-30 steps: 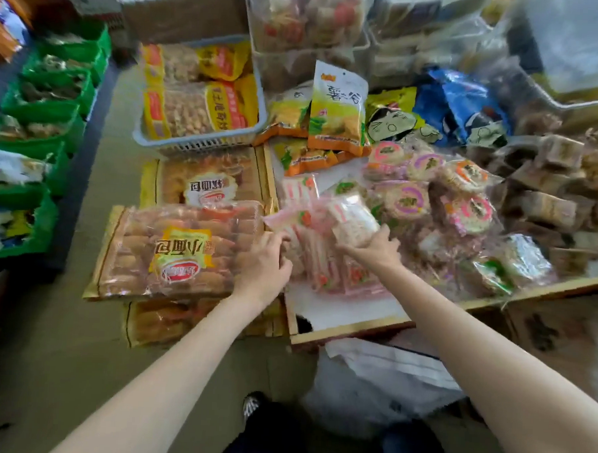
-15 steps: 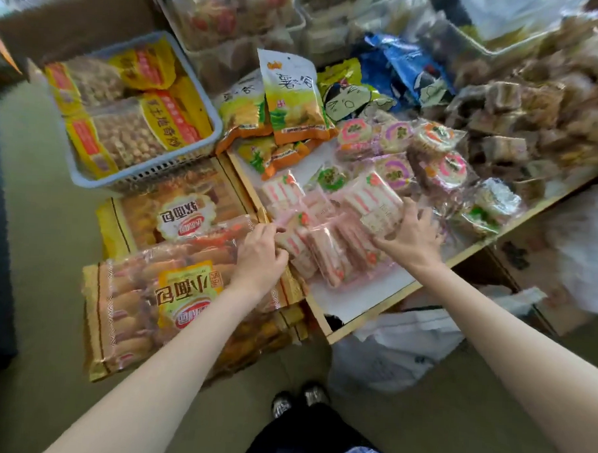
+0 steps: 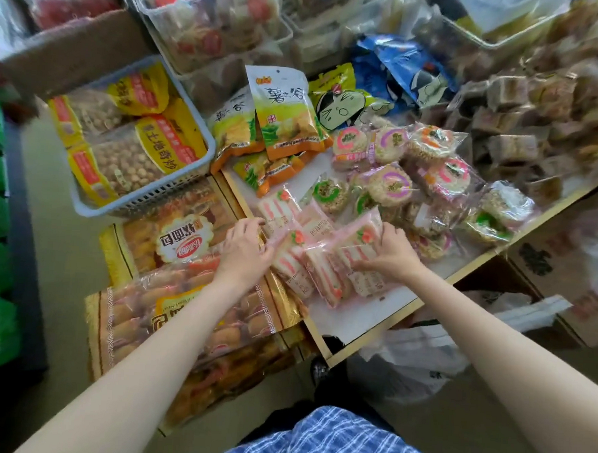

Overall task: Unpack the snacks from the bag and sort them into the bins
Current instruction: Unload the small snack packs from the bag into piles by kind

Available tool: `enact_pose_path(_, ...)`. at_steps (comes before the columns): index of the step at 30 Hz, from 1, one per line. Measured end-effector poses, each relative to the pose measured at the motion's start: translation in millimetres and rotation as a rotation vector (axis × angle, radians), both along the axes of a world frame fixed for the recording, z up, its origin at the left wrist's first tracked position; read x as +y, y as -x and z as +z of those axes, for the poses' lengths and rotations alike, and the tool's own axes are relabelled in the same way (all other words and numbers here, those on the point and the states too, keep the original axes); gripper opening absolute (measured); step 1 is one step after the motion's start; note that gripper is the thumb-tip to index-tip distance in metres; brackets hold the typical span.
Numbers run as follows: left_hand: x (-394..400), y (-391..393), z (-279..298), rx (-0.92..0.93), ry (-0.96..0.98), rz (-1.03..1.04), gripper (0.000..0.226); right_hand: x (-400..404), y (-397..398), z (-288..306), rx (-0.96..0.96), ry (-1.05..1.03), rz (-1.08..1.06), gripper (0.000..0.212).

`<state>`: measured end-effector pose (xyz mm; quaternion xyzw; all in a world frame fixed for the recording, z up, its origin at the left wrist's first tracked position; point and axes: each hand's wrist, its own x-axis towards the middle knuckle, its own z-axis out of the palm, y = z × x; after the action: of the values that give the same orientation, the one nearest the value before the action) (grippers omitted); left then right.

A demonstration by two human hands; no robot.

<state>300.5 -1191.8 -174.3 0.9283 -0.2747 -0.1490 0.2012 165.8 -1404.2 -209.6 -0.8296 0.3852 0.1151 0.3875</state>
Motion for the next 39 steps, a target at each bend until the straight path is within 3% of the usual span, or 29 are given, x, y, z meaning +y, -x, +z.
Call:
enact_pose_path(2,-13.1,3.6,5.6,0.146,0.123,0.014,0.062,-5.9,0.4,12.3,-0.179,-0.058,-0.064,0.085)
enact_pose_path(5,-32.6,17.3,22.2,0.665,0.339,0.046,0.087,-2.3,-9.8,41.3,-0.443,-0.434,-0.189,0.063)
enact_pose_path(7,-44.2,20.7,32.2,0.780,0.393,0.038,0.085,8.8,-28.0,58.7,-0.525,-0.537,-0.099,0.050)
enact_pose_path(9,-50.8,12.4,38.0,0.781,0.490,0.152,0.062,18.6,-44.1,66.8,-0.553,-0.604,-0.019,0.035)
enact_pose_path(11,-42.9,-3.6,37.9,0.720,0.537,0.301,0.058,18.1,-51.3,66.9,-0.501,-0.595,0.011,0.043)
enact_pose_path(15,-1.8,-32.3,30.1,0.581,0.454,0.426,0.062,10.5,-32.4,36.1,-0.127,-0.064,0.280,0.042)
enact_pose_path(17,13.0,-38.4,28.4,0.530,0.417,0.433,0.061,22.8,-20.2,12.1,0.014,-0.026,0.302,0.057)
enact_pose_path(20,20.1,-41.7,25.0,0.472,0.346,0.416,0.060,50.6,-21.2,-15.6,0.037,0.051,0.259,0.095)
enact_pose_path(22,18.7,-39.7,22.4,0.424,0.259,0.351,0.063,61.9,-23.7,-25.5,0.015,0.130,0.205,0.103)
enact_pose_path(25,11.7,-33.5,23.1,0.358,0.161,0.285,0.072,69.1,-20.9,-27.4,-0.064,0.033,0.082,0.107)
enact_pose_path(28,7.7,-33.8,21.8,0.339,0.085,0.259,0.073,67.5,-22.0,-9.5,-0.226,-0.079,-0.005,0.097)
enact_pose_path(30,8.5,-36.4,19.4,0.354,0.065,0.257,0.074,49.4,-25.7,6.9,-0.244,-0.076,-0.062,0.074)
enact_pose_path(32,9.7,-37.6,16.9,0.374,0.081,0.267,0.074,21.7,-23.4,17.1,-0.102,-0.029,-0.020,0.043)
enact_pose_path(35,8.6,-36.2,15.6,0.401,0.104,0.267,0.074,-1.4,-6.5,5.1,0.170,0.093,0.032,0.033)
enact_pose_path(38,9.3,-36.9,16.3,0.414,0.119,0.253,0.069,9.3,4.7,-16.1,0.309,0.134,0.021,0.082)
enact_pose_path(39,10.4,-36.9,15.6,0.414,0.125,0.251,0.070,13.9,5.0,-19.5,0.322,0.184,0.041,0.089)
